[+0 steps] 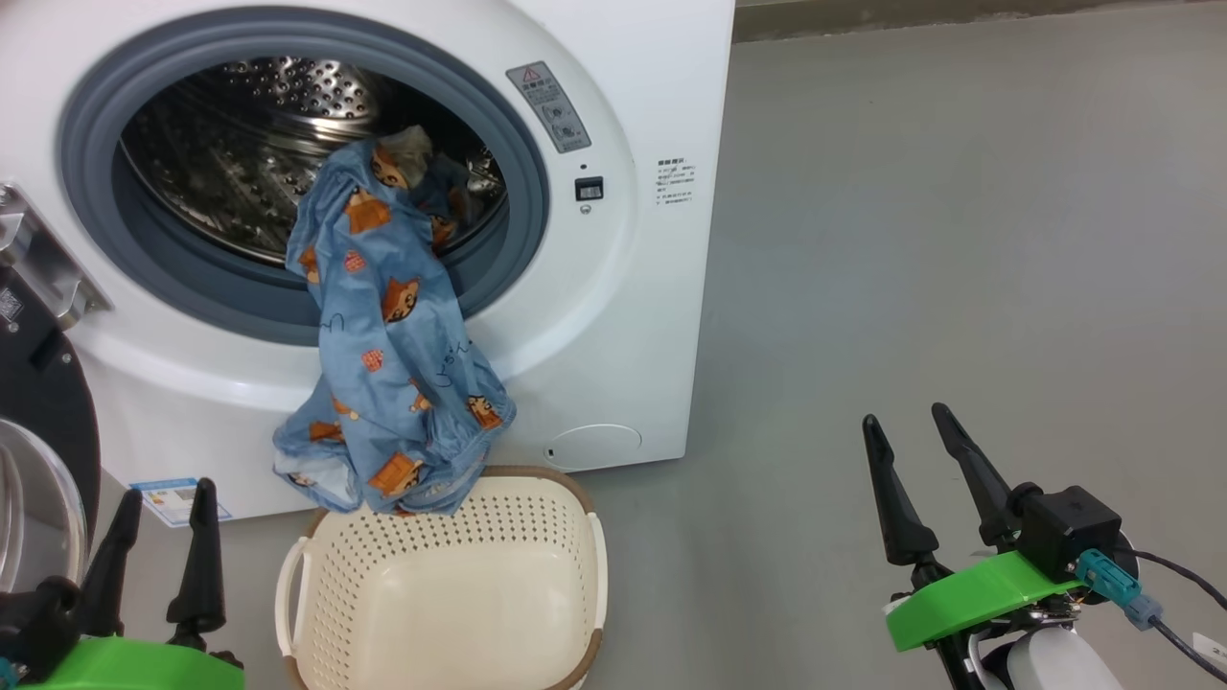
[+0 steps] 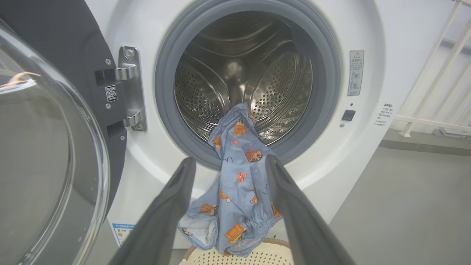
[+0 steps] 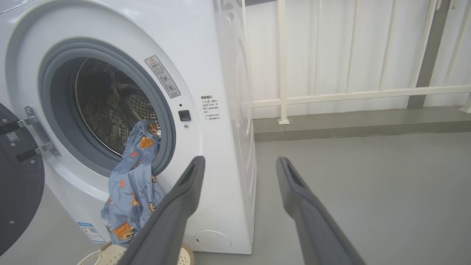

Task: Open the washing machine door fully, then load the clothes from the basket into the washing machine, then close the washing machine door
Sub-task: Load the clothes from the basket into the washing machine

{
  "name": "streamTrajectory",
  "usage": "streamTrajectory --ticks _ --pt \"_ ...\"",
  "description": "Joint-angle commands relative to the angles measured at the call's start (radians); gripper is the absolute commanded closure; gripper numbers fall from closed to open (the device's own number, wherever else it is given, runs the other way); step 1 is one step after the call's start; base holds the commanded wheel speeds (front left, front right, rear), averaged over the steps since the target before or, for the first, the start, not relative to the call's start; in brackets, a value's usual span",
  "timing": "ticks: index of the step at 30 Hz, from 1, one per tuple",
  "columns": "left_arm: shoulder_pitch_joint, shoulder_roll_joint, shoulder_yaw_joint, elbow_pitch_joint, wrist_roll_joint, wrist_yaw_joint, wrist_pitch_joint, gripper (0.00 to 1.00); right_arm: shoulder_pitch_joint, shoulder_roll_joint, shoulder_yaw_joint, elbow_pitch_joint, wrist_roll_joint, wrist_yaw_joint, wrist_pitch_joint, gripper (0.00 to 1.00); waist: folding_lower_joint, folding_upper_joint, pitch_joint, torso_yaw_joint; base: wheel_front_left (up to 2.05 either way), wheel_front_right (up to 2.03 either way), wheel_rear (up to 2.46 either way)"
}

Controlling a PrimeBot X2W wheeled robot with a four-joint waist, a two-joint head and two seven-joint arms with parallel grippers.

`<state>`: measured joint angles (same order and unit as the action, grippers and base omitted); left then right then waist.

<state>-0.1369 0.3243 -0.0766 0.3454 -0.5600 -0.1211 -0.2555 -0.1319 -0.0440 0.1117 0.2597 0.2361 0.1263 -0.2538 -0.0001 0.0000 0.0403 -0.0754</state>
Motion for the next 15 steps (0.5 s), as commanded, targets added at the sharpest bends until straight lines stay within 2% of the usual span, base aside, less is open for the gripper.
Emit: streamTrajectory --ticks 1,15 --pt "-0.014 0.02 0.05 -0.034 0.016 0.007 -0.006 0.0 -0.008 -0.006 0.016 -0.021 -0.006 0.004 -0.008 0.0 0.0001 0.0 0.0 0.002 0.0 0.0 0.0" --pt "-0.006 -0.005 0.07 -0.035 0.035 -0.002 -0.006 0.0 -0.016 -0.006 0.02 -0.014 -0.004 0.004 -0.008 0.0 0.0001 0.0 0.0 0.004 0.0 0.0 0.0"
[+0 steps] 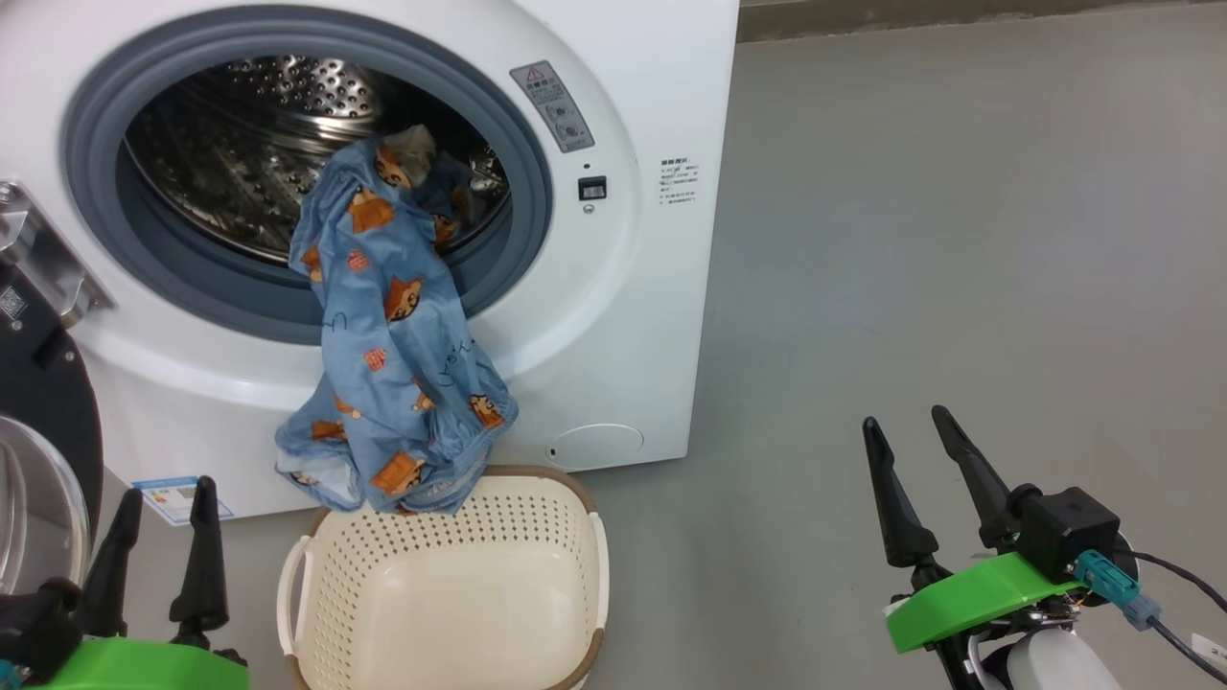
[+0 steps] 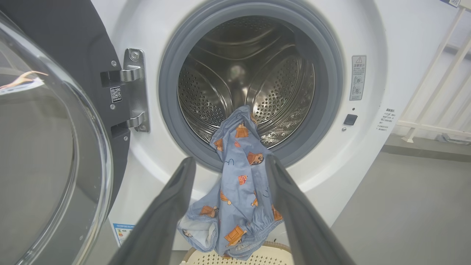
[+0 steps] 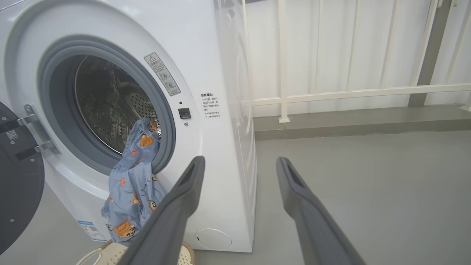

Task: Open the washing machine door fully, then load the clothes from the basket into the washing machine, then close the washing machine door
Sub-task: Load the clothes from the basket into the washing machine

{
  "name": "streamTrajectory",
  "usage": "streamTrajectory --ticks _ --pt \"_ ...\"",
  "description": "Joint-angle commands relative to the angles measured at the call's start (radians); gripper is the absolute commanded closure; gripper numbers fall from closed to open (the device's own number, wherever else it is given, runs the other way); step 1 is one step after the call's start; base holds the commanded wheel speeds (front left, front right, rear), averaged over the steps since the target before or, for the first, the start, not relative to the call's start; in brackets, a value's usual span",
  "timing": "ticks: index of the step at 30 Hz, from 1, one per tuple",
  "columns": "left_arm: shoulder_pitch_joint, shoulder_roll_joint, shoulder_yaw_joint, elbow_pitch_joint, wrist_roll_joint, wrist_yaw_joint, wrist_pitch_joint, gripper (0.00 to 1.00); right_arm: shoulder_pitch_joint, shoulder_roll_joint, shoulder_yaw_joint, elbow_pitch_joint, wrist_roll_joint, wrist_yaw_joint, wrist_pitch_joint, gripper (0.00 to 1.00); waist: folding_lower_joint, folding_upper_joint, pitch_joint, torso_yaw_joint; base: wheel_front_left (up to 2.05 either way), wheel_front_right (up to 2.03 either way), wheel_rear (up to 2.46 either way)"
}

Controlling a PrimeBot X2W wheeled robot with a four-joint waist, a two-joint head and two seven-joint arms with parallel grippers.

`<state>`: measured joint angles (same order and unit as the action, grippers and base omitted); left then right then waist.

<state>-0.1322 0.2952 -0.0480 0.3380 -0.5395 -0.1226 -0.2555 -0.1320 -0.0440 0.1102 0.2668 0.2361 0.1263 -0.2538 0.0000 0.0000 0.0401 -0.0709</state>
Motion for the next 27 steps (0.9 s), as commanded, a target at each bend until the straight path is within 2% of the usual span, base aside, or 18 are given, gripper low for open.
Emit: streamTrajectory --ticks 1,14,27 --pt "-0.01 0.022 0.042 -0.027 0.015 -0.001 -0.006 0.0 -0.016 -0.006 0.022 -0.02 -0.005 0.004 -0.008 0.0 0.0 0.0 -0.001 0.0 0.0 0.0 0.0" --pt "-0.006 0.009 0.053 -0.026 0.019 -0.005 -0.006 0.0 -0.018 -0.008 0.024 -0.016 -0.002 0.004 -0.008 0.0 0.0 0.0 0.001 -0.006 0.0 0.0 0.0" --pt "-0.012 0.027 0.05 -0.011 0.013 -0.007 -0.006 0.0 -0.016 -0.007 0.029 -0.042 -0.015 0.004 -0.008 0.0 0.0 0.0 0.046 -0.018 0.0 0.0 0.0"
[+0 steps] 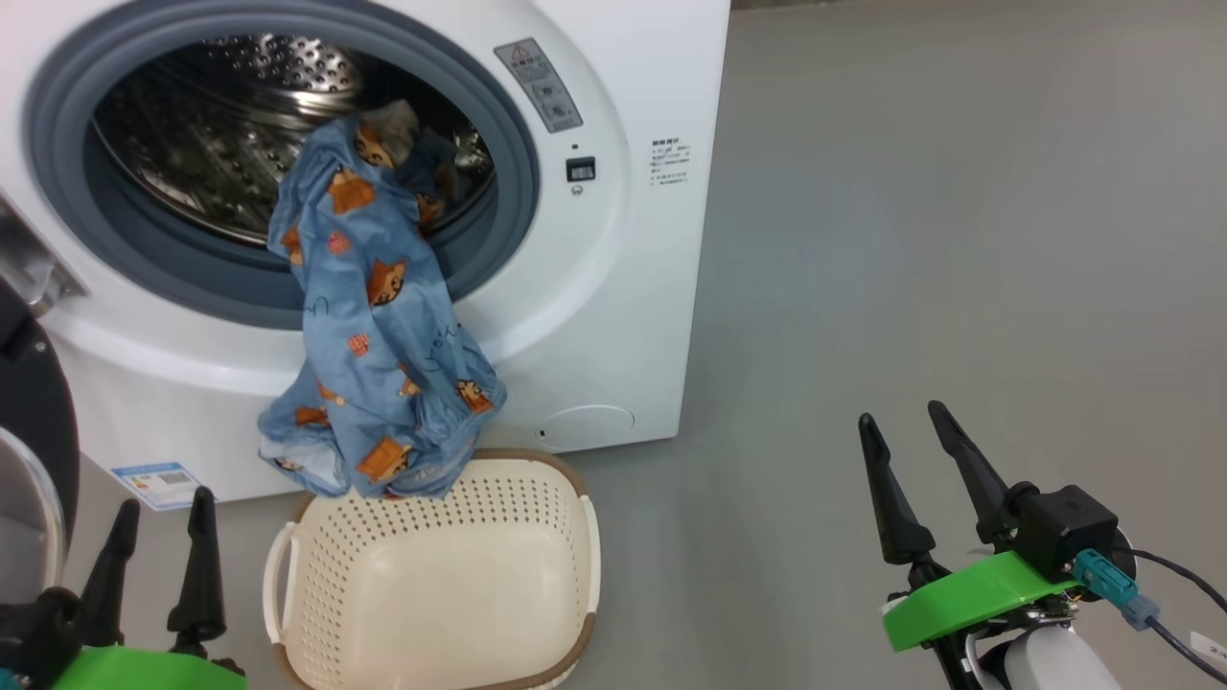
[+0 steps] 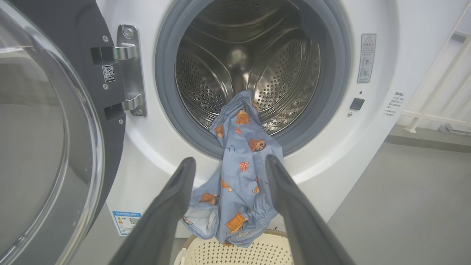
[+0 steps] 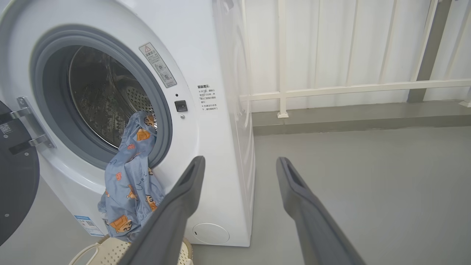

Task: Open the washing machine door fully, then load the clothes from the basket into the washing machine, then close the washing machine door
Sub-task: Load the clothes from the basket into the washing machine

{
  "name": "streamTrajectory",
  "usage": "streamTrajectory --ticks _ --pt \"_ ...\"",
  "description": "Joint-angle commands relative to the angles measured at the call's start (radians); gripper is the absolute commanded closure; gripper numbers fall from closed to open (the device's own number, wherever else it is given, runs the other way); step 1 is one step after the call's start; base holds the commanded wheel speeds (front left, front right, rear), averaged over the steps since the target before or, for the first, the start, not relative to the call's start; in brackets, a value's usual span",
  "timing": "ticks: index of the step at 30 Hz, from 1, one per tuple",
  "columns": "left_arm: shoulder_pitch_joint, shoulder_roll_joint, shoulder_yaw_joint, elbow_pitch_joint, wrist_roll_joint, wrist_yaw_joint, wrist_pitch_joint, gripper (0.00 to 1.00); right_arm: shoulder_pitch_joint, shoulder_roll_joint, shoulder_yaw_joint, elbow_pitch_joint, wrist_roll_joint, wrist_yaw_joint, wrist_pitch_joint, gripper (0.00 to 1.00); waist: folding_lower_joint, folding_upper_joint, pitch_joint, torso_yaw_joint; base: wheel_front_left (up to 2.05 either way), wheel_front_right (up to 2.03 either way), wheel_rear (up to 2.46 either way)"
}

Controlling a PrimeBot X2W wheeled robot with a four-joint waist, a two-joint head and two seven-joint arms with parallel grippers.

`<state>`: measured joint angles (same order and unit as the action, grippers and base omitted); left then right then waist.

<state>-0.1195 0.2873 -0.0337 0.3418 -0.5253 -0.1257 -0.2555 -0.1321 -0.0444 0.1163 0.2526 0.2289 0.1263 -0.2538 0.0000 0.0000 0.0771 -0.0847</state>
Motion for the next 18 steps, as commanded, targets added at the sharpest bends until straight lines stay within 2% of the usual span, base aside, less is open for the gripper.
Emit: streamTrajectory --ticks 1,9,18 --pt "-0.027 0.037 0.032 -0.008 -0.007 -0.004 -0.006 0.0 -0.015 -0.006 0.025 -0.031 -0.005 0.004 -0.008 0.0 0.0 0.0 0.015 -0.006 0.0 0.0 0.0" --pt "-0.055 0.072 -0.034 0.042 -0.075 -0.005 -0.006 0.0 -0.014 -0.006 0.043 -0.058 0.011 0.004 -0.008 0.0 0.0 0.0 0.066 -0.027 0.0 0.0 0.0" --pt "-0.105 0.147 -0.132 0.101 -0.176 -0.005 -0.006 0.0 -0.005 -0.006 0.046 -0.101 0.017 0.004 -0.008 0.0 0.0 0.0 0.138 -0.071 0.0 0.0 0.0"
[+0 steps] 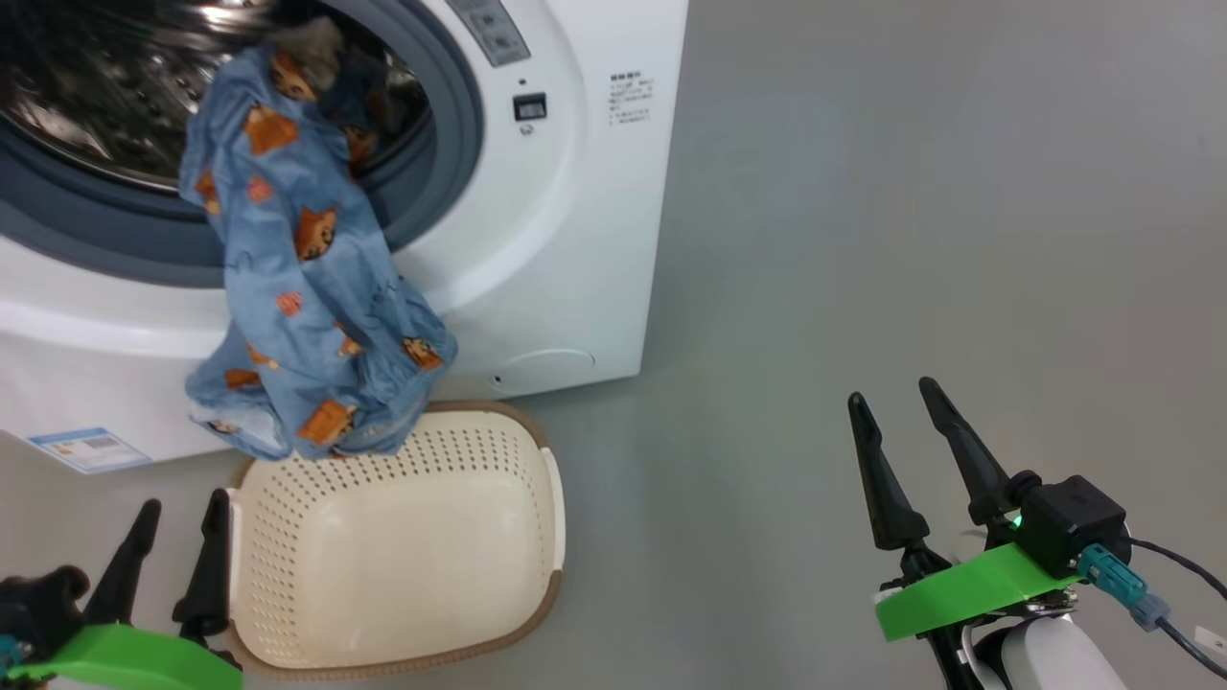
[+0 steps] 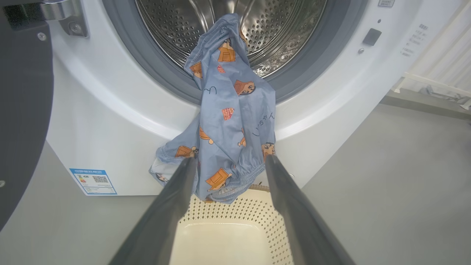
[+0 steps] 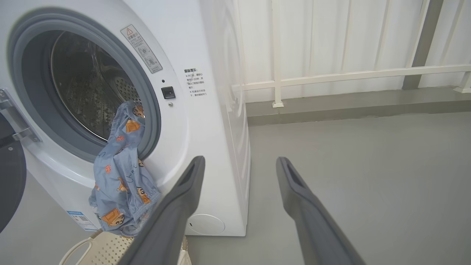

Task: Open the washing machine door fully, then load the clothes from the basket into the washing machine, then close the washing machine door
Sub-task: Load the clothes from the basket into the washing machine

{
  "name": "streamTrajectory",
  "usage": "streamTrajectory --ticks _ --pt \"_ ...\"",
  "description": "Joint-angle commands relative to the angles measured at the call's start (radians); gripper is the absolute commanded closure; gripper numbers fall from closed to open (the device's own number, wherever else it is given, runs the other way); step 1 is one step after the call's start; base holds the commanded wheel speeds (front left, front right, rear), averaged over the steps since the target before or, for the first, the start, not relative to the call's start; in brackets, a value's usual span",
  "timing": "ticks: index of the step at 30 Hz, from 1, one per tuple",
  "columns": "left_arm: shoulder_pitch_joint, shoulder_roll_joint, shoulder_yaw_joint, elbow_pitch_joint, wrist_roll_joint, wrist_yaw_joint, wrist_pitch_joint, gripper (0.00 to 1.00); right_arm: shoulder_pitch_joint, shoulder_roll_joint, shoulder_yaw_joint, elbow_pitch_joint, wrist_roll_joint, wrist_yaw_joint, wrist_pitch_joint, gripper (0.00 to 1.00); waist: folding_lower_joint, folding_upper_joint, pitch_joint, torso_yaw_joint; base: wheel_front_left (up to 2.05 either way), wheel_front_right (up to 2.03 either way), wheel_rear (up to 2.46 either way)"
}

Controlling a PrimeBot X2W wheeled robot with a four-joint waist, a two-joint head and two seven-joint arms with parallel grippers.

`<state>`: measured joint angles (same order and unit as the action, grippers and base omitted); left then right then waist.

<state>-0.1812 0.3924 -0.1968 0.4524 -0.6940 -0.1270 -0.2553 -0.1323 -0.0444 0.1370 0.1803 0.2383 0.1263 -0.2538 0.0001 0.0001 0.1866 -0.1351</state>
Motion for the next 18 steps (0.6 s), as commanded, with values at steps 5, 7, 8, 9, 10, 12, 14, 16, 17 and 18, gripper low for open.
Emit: streamTrajectory --ticks 5,7,8,9,10,12,14,16,17,18 --pt "-0.086 0.098 -0.034 0.026 -0.055 -0.004 -0.005 0.0 0.003 -0.006 0.031 -0.065 0.012 0.004 -0.008 0.0 -0.0001 -0.0001 0.093 -0.039 0.0 0.0 0.0" --pt "-0.107 0.122 -0.063 0.041 -0.081 -0.004 -0.003 0.0 0.006 -0.006 0.033 -0.084 0.014 0.004 -0.008 0.0 -0.0001 -0.0001 0.125 -0.046 0.0 0.0 0.0" --pt "-0.119 0.136 -0.076 0.046 -0.094 -0.004 -0.004 0.0 0.007 -0.006 0.035 -0.093 0.014 0.004 -0.008 0.0 -0.0001 -0.0001 0.142 -0.05 0.0 0.0 0.0" --pt "-0.131 0.151 -0.09 0.051 -0.106 -0.004 -0.004 0.0 0.009 -0.006 0.037 -0.102 0.015 0.004 -0.008 0.0 -0.0001 -0.0001 0.16 -0.052 0.0 0.0 0.0" --pt "-0.143 0.165 -0.103 0.056 -0.117 -0.004 -0.004 0.0 0.01 -0.006 0.038 -0.111 0.015 0.004 -0.008 0.0 -0.0001 -0.0001 0.177 -0.054 0.0 0.0 0.0" --pt "-0.17 0.193 -0.13 0.067 -0.136 -0.004 -0.004 0.0 0.012 -0.006 0.04 -0.128 0.017 0.004 -0.008 0.0 -0.0001 -0.0001 0.211 -0.059 0.0 0.0 0.0" --pt "-0.205 0.226 -0.172 0.085 -0.173 -0.004 -0.005 0.0 0.013 -0.006 0.043 -0.153 0.017 0.004 -0.008 0.0 -0.0001 -0.0001 0.255 -0.066 0.0 0.0 0.0" --pt "-0.229 0.246 -0.202 0.097 -0.198 -0.004 -0.005 0.0 0.014 -0.006 0.045 -0.169 0.016 0.004 -0.008 0.0 -0.0001 -0.0001 0.281 -0.071 0.0 0.0 0.0" --pt "-0.242 0.256 -0.218 0.103 -0.209 -0.004 -0.006 0.0 0.014 -0.006 0.046 -0.176 0.016 0.004 -0.008 0.0 -0.0001 -0.0001 0.293 -0.073 0.0 0.0 0.0" --pt "-0.255 0.266 -0.234 0.108 -0.219 -0.004 -0.006 0.0 0.014 -0.006 0.048 -0.183 0.015 0.004 -0.008 0.0 -0.0001 -0.0001 0.305 -0.075 0.0 0.0 0.0"
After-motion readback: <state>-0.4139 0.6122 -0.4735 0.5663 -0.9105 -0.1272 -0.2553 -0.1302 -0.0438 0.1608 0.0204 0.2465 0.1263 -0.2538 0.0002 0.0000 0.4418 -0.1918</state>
